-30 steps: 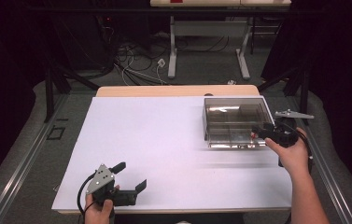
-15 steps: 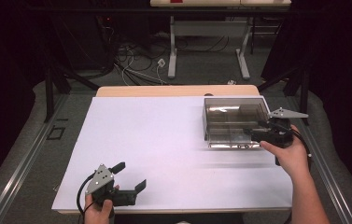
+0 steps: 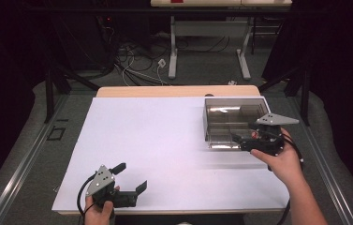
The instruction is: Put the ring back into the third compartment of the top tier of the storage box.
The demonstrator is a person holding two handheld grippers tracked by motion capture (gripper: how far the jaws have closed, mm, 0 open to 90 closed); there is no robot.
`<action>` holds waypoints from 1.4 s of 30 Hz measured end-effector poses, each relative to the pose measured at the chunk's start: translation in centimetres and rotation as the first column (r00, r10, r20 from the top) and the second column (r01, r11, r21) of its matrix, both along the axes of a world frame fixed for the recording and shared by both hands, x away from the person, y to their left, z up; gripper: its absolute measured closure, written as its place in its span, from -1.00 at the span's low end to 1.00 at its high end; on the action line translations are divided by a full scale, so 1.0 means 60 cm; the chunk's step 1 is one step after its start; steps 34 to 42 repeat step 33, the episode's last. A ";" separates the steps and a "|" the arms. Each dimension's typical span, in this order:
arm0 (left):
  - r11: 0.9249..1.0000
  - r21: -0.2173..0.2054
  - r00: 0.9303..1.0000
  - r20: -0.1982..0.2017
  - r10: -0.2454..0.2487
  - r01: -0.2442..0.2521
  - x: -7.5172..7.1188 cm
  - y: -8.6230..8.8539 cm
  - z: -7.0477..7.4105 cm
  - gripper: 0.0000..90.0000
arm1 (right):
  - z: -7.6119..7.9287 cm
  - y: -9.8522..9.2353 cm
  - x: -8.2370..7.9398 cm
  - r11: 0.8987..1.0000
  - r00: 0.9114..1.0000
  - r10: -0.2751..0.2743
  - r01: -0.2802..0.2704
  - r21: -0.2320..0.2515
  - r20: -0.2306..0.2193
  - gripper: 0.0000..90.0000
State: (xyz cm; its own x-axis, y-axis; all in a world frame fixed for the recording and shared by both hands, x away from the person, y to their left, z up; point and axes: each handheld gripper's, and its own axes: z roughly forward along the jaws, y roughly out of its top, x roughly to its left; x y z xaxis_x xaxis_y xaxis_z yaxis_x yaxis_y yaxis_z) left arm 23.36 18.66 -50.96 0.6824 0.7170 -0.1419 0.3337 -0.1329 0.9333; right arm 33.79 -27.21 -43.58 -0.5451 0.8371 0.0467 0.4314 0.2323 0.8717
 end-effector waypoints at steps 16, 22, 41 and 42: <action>1.000 0.008 1.000 -0.001 -0.010 0.010 0.002 -0.003 0.000 -0.98 | -0.062 0.081 -0.071 0.982 0.982 0.185 -0.183 -0.040 0.044 -0.66; 1.000 0.009 1.000 0.000 -0.010 0.010 0.001 -0.003 0.000 -0.98 | -0.087 0.100 -0.093 0.975 0.974 0.221 -0.220 -0.032 0.046 -0.66; 1.000 0.011 1.000 -0.008 -0.018 0.018 0.002 -0.005 -0.001 -0.98 | -0.141 0.111 -0.113 0.975 0.970 0.224 -0.224 -0.013 0.097 -0.67; 1.000 0.011 1.000 -0.008 -0.018 0.018 0.002 -0.005 -0.001 -0.98 | -0.141 0.111 -0.113 0.975 0.970 0.224 -0.224 -0.013 0.097 -0.67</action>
